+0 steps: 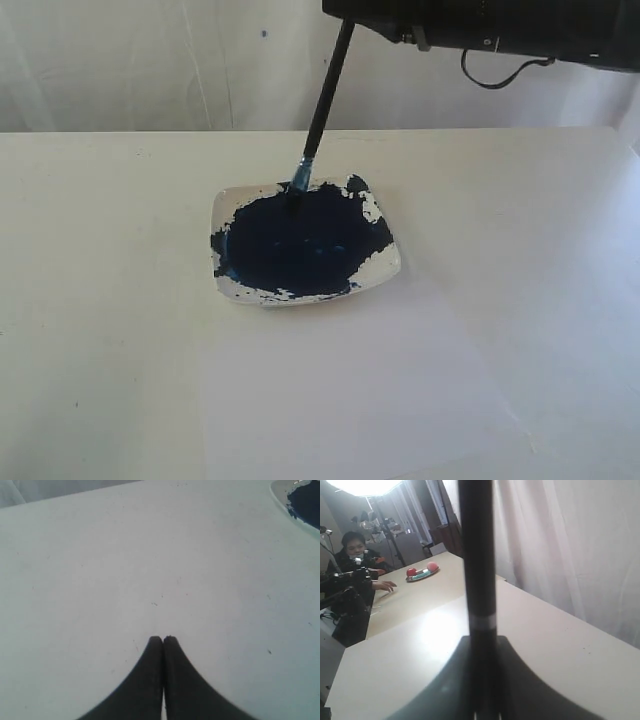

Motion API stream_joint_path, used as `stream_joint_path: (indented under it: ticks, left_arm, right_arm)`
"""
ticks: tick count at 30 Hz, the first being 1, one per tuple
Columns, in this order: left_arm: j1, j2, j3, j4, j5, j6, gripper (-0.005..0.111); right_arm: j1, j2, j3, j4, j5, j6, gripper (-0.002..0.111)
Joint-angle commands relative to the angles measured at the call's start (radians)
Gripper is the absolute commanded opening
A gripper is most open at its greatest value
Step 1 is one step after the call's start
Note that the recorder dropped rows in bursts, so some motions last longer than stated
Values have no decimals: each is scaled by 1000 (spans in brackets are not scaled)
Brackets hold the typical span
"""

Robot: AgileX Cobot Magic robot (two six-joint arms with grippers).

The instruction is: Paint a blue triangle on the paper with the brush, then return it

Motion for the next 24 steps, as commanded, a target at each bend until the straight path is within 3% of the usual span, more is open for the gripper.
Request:
stream_joint_path:
  ticks: [1,5,10,13,15,19,21,24]
  left_arm:
    - [-4,-5,3,2,-138,47,0]
    - [-4,-5,3,2,-318,33,0]
    - [-4,-5,3,2,-757,-135,0]
    - [-4,-5,3,-13,-830,-175,0]
    - [-4,-5,1,-15,-739,-254,0]
    - [-4,91,-152,76,-352,-482,0]
    - [-4,187,-227,138,-266,-556,0]
    - [-25,355,-339,213,-247,-590,0]
  right_arm:
    - [-20,-68,3,18,-2,6,0]
    - [-20,-150,3,18,68,32,0]
    - [-20,-238,78,-30,68,50,0]
    - [-20,-273,161,-25,68,18,0]
    - [-20,-295,226,-25,68,-28,0]
    - [-20,-323,348,18,68,-65,0]
    - [-20,-332,400,18,68,-93,0]
    - [-20,-339,447,18,68,-109,0]
